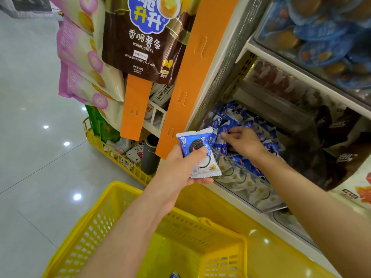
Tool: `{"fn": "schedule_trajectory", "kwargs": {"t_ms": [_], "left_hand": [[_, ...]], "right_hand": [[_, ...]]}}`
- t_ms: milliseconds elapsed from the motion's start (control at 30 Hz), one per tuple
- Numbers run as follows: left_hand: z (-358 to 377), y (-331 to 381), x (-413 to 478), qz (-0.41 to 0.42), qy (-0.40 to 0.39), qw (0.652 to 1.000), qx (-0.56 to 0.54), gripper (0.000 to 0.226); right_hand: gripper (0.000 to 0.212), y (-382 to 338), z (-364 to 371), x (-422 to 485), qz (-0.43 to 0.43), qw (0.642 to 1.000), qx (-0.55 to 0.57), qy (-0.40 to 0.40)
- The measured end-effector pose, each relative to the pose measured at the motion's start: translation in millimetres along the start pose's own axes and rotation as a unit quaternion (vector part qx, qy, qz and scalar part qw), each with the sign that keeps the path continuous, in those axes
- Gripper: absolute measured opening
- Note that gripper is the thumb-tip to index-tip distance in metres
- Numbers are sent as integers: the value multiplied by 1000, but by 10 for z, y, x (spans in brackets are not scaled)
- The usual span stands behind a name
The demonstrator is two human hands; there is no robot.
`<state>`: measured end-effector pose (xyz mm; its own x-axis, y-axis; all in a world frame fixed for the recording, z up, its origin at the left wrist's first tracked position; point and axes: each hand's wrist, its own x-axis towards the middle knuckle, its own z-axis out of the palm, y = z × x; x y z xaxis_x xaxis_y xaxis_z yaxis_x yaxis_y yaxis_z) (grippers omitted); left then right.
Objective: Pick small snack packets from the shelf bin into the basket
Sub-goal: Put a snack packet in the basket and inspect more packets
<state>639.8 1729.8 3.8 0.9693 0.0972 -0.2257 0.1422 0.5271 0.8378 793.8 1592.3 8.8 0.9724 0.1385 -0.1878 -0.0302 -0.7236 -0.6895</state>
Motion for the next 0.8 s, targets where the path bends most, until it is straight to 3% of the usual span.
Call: {"fn": "schedule_trajectory", "kwargs": {"t_ms": [67,167,300,400,533,633,800], "left_hand": [[41,4,3,-36,5,999,-30,21],[69,-26,-7,-70,9,997,-31,10],[41,-161,-77,-24,-9,992,121,23],[45,-234,-169,4,-23,989,147,33],[39,-324,-253,22,-15,983,179,25],[31,-366,-280,62,17,976,207,16],[5,-407,-329,101,50,961,253,22]], "right_hand": [[40,-33,-26,-164,-80,995,-21,47],[17,-108,-22,-539,-158,980,36,115],[23,-94,105,-1042,-169,979,113,32],[17,-15,167,-1217,-145,978,150,-10],[8,131,183,-1316,-131,970,204,-28],[13,196,240,-1373,-124,961,242,-57],[10,272,239,-1411,-201,968,145,-29]]}}
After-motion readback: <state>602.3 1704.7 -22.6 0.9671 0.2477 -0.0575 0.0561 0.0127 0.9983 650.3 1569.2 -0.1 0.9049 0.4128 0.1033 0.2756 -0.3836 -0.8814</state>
